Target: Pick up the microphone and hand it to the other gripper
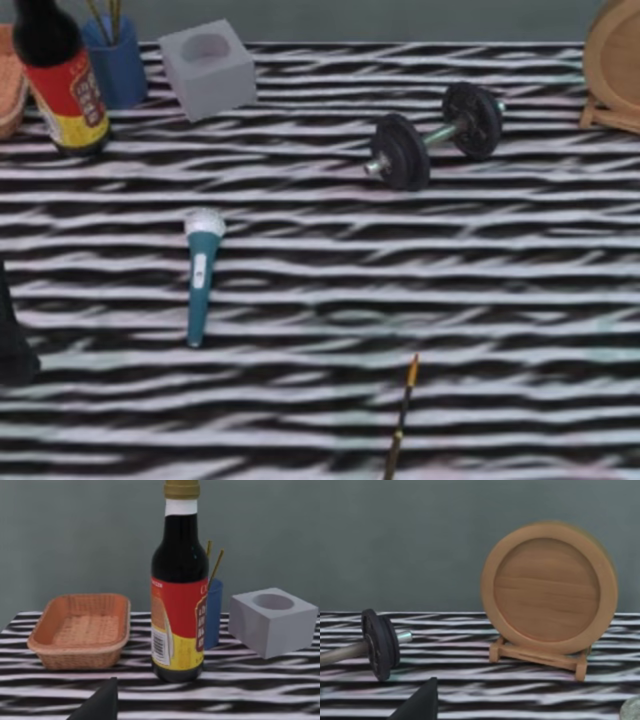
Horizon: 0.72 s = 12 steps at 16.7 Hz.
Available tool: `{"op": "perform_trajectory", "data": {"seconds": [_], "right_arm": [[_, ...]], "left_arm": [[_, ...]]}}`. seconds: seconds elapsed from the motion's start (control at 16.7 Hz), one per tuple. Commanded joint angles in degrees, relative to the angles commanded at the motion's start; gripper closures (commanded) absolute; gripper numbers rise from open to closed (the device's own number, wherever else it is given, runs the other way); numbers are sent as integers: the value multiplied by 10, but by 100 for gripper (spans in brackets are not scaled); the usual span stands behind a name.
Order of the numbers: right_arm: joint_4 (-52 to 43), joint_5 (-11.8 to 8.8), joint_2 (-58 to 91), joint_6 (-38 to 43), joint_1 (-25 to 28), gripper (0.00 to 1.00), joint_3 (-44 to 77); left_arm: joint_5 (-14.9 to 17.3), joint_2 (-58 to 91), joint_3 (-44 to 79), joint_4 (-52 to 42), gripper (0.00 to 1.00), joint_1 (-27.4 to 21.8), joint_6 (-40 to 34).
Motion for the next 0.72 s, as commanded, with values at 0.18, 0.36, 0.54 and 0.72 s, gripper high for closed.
{"op": "perform_trajectory", "data": {"seconds": [0.18, 0.36, 0.54, 0.72], "right_arm": [[0, 0, 0, 0, 0, 0, 0], [0, 0, 0, 0, 0, 0, 0], [0, 0, 0, 0, 0, 0, 0], [0, 0, 0, 0, 0, 0, 0]], "left_arm": [[1, 6, 6, -4, 0, -3, -2], [4, 61, 55, -39, 0, -24, -17], [4, 170, 138, -100, 0, -55, -44], [-1, 322, 244, -177, 0, -90, -79]]}}
